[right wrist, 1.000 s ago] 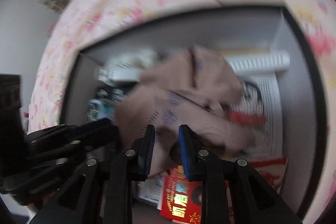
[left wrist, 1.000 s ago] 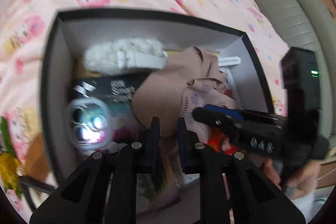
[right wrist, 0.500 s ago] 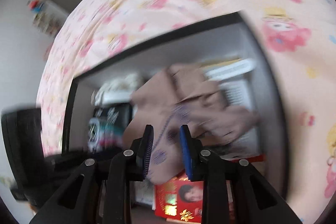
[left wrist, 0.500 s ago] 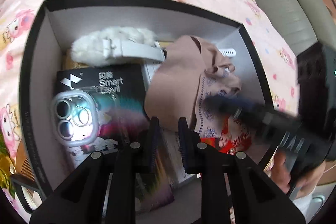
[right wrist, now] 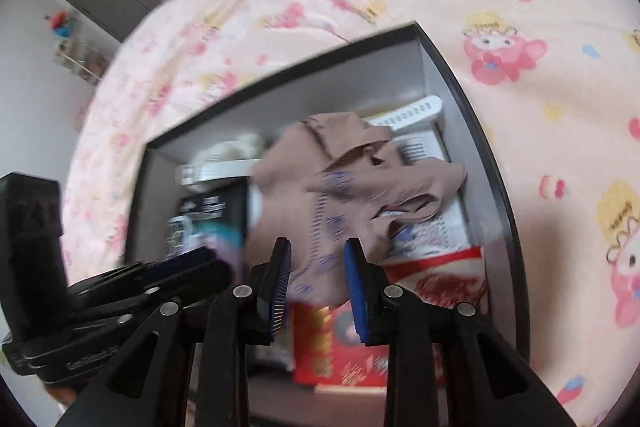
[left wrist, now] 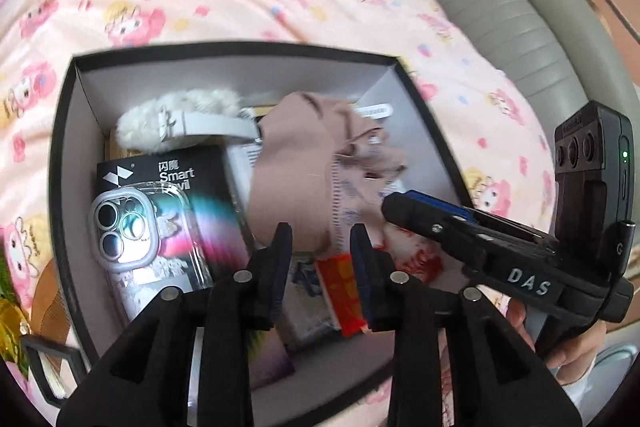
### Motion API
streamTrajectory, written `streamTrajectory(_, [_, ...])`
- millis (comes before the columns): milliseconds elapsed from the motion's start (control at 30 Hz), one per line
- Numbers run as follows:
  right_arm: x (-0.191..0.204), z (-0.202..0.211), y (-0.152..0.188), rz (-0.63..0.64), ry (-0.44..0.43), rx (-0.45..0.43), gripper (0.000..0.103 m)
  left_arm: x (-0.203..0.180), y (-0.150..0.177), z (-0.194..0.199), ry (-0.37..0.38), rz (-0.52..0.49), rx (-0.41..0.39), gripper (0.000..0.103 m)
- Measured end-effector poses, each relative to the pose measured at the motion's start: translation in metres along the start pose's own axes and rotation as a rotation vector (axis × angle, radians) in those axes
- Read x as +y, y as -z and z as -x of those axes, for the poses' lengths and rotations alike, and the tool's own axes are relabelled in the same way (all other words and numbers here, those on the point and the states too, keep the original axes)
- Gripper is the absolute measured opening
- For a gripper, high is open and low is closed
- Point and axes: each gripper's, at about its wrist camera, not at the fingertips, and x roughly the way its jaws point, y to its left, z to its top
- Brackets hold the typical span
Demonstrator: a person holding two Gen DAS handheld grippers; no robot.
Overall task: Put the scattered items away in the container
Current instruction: 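Lower the cloth into the box and open the left gripper, then move the left gripper out of the box toward the small black mirror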
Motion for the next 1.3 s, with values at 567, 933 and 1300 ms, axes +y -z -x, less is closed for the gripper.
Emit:
streamTrajectory(567, [0.062,0.051,0.109,0.087,0.064,-0.222,0.028,-0.027,0.109,0.078,0.054,-0.07,-0.1,0.039])
streamTrajectory(933, [0.141,0.053,0.141,0.253,-0.007,-0.185,0.028,0.009,0.135,0.15,-0.035,-0.029,-0.129,0.04])
streamTrajectory(1300, [0.236,-0.011,0.137,0.401,-0.145,-0.052,0.032,0.137,0.158,0.201,-0.102,0.223,-0.181,0.04])
